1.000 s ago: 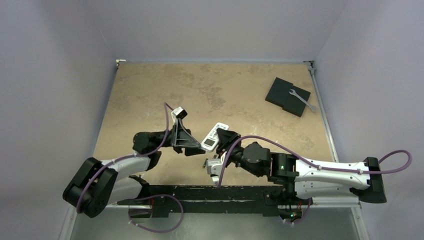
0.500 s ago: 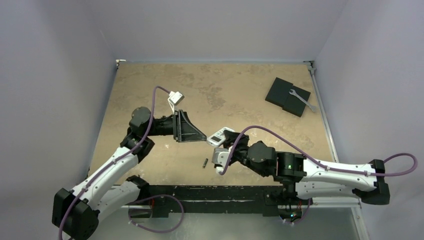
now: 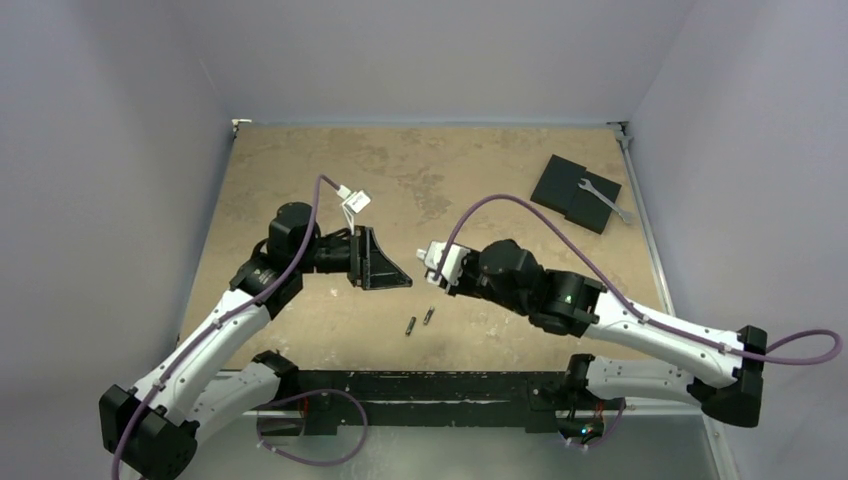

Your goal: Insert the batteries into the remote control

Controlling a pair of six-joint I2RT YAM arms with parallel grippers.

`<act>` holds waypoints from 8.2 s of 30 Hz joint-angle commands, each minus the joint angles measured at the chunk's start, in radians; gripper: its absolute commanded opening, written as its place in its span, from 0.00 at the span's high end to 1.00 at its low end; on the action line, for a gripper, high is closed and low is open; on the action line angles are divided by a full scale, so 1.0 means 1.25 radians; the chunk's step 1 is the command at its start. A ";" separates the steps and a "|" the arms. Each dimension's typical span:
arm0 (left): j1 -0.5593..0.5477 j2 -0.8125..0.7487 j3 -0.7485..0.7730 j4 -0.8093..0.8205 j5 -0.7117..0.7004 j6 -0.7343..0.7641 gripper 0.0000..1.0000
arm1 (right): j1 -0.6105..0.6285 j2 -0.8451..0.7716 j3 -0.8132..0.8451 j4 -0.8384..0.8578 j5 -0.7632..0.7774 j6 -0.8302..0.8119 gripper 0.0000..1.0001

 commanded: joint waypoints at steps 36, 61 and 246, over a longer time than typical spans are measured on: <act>-0.031 -0.011 0.111 -0.243 -0.114 0.323 0.32 | -0.266 0.370 0.207 -0.141 -0.980 0.253 1.00; -0.085 -0.003 0.104 -0.240 -0.109 0.330 1.00 | -0.269 0.314 0.170 -0.080 -0.981 0.280 0.89; -0.009 0.002 -0.041 0.050 -0.072 -0.152 0.81 | -0.041 0.101 0.056 -0.013 -0.296 0.148 0.80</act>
